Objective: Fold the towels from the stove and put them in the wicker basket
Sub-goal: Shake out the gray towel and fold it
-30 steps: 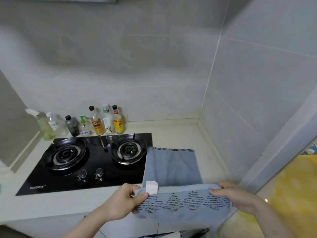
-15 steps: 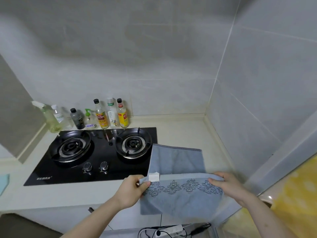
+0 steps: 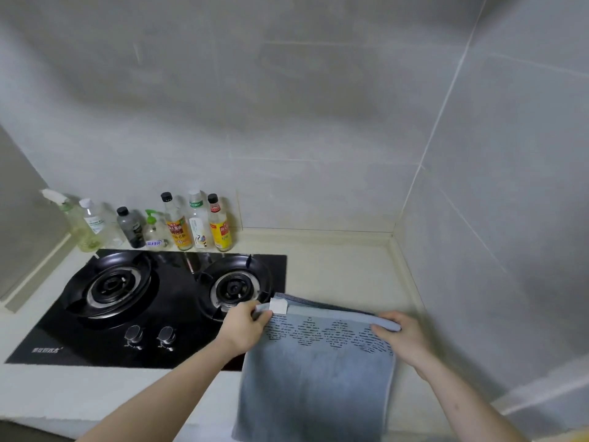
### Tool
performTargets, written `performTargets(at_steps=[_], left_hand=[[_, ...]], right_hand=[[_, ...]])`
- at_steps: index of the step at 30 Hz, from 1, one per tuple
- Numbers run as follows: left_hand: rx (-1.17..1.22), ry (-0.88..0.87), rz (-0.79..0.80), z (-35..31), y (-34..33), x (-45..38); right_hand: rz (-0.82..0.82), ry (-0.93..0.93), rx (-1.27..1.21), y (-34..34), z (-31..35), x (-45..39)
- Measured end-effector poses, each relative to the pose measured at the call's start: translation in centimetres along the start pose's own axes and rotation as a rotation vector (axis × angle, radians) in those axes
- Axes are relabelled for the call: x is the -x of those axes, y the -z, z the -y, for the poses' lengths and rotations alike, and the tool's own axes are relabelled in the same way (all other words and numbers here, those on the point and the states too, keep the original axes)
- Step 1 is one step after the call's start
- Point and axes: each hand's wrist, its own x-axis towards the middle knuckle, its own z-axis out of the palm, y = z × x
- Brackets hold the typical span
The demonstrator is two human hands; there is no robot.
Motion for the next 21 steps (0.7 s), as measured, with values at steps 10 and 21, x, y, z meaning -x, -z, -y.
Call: performTargets(at_steps=[10,21], left_hand=[[-0.134,0.114,0.028,-0.6,-3.8,-7.5],[-0.266,0.107,0.124,-0.4,-6.3,-13.6]], right_hand=[[0.061,-0.033,0.178,-0.8,-3.0,-9.6],[-0.001,-0.101,0.311,-3.5,-8.0,-16.3]])
